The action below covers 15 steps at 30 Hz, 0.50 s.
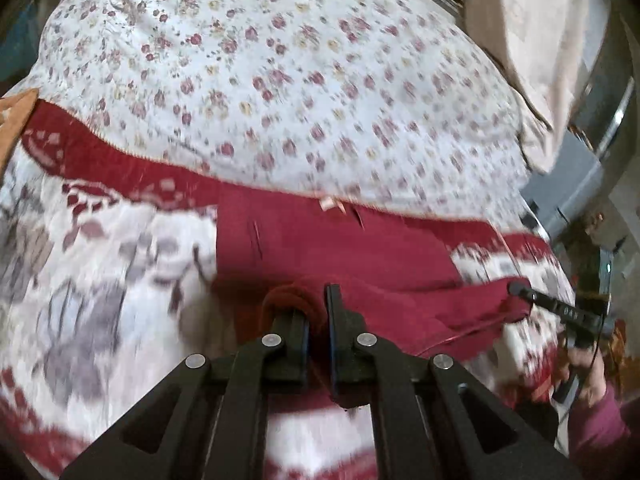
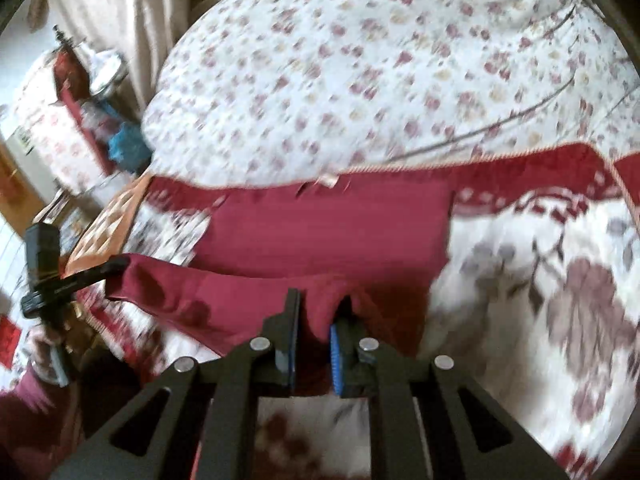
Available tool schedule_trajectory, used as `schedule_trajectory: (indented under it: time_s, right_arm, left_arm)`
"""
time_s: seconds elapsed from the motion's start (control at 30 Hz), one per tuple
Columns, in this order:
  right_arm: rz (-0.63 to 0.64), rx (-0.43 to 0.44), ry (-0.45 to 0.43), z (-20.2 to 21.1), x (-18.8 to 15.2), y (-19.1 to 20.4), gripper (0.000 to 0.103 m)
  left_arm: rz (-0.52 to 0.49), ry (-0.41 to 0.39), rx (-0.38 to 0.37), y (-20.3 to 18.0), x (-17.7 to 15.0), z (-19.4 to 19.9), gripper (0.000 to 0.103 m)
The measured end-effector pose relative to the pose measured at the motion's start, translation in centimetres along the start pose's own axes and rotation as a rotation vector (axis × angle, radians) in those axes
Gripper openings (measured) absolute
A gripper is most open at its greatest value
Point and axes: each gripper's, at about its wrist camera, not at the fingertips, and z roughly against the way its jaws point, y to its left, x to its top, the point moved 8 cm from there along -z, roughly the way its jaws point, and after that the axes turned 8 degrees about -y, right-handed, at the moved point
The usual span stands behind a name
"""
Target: Fold small clothes
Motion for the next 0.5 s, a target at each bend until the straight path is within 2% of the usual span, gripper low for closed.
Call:
schedule_trajectory:
  time_s: [0.2,0.37,0.5]
  right_arm:
    - [-0.059,-0.047,-0.048,-5.7,4.9,-3.5,0.012]
    - [-0.111,-0.063,-0.039,-10.8,7.1,-5.8,0.012]
    - [-0.125,-0.08,-0.018,-14.2,7.6,-7.2,0.012]
  left_arm:
    - [0.026,-0.022,0.054,2.0,4.1,-6.8,0.0]
    - [0.074,-0.004,0.08,4.3,4.7,-10.7,0.0]
    - [0.093,0.009,0.076,5.9,4.6,-13.0,0.0]
